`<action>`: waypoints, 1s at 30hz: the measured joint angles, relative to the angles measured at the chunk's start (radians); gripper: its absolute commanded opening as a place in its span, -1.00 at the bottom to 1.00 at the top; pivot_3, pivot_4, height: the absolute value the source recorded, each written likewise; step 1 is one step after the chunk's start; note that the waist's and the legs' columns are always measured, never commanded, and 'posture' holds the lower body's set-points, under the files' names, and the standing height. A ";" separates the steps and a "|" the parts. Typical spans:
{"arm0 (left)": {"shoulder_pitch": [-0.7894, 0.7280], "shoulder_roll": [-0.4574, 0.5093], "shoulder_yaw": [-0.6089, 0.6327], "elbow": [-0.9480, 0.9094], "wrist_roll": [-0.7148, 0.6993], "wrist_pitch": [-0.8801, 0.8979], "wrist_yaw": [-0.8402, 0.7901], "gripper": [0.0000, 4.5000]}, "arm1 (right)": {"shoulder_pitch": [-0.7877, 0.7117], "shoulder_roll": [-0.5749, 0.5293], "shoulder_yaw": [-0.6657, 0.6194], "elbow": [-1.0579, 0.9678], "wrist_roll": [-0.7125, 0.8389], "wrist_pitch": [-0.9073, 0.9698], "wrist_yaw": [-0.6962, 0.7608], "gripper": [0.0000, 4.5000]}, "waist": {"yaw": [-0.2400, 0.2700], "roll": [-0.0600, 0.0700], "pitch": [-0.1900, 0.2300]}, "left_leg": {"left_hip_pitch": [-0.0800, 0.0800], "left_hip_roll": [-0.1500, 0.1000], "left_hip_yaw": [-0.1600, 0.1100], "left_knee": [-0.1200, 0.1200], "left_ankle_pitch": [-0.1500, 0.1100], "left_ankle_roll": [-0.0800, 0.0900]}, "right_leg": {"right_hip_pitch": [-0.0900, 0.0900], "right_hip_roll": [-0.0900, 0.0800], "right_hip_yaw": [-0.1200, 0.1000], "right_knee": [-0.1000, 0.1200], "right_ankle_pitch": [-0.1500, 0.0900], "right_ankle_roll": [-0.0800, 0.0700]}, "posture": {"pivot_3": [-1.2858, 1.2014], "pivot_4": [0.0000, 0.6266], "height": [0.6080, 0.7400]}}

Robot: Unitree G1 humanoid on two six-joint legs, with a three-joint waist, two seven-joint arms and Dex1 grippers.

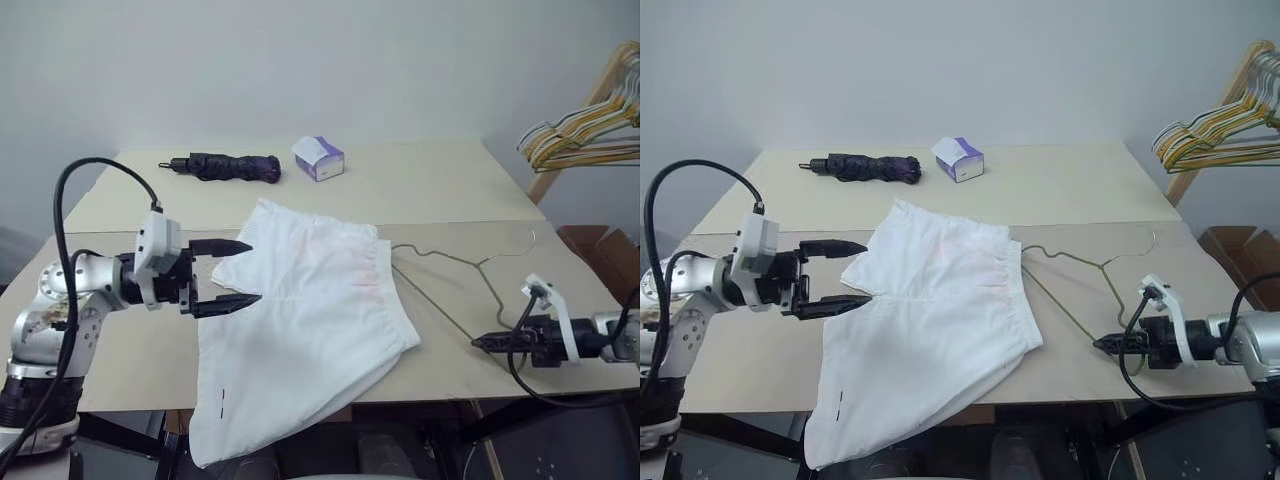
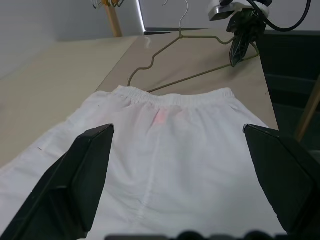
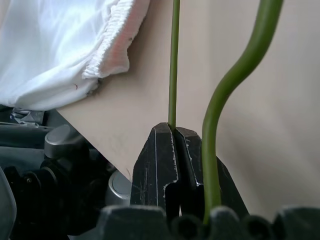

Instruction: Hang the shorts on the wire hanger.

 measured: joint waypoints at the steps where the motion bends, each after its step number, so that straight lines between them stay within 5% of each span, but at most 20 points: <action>1: 0.002 0.000 0.000 0.000 0.000 -0.001 0.002 0.99 | -0.001 -0.001 0.002 0.004 0.001 -0.002 0.009 -1.00 | 0.002 0.000 0.000 | 0.000 0.000 0.000 0.000 0.000 0.000 | 0.000 0.000 0.000 0.000 0.000 0.000 | -0.06 -1.00 1.00; 11: 0.013 0.011 0.002 -0.003 0.013 -0.021 0.018 0.99 | -0.089 -0.035 0.169 0.046 -0.073 -0.069 0.075 -1.00 | 0.018 0.000 0.000 | -0.001 0.000 0.000 0.000 0.000 0.000 | -0.002 0.000 0.000 -0.001 0.000 0.000 | -0.05 -1.00 1.00; 30: 0.011 0.013 -0.001 0.002 0.045 -0.061 0.025 0.99 | -0.405 0.164 0.344 0.383 -0.259 -0.190 0.154 -1.00 | 0.013 0.001 0.000 | -0.002 0.000 0.001 -0.001 0.000 0.000 | -0.004 0.000 0.000 0.001 0.000 0.000 | -0.03 -1.00 1.00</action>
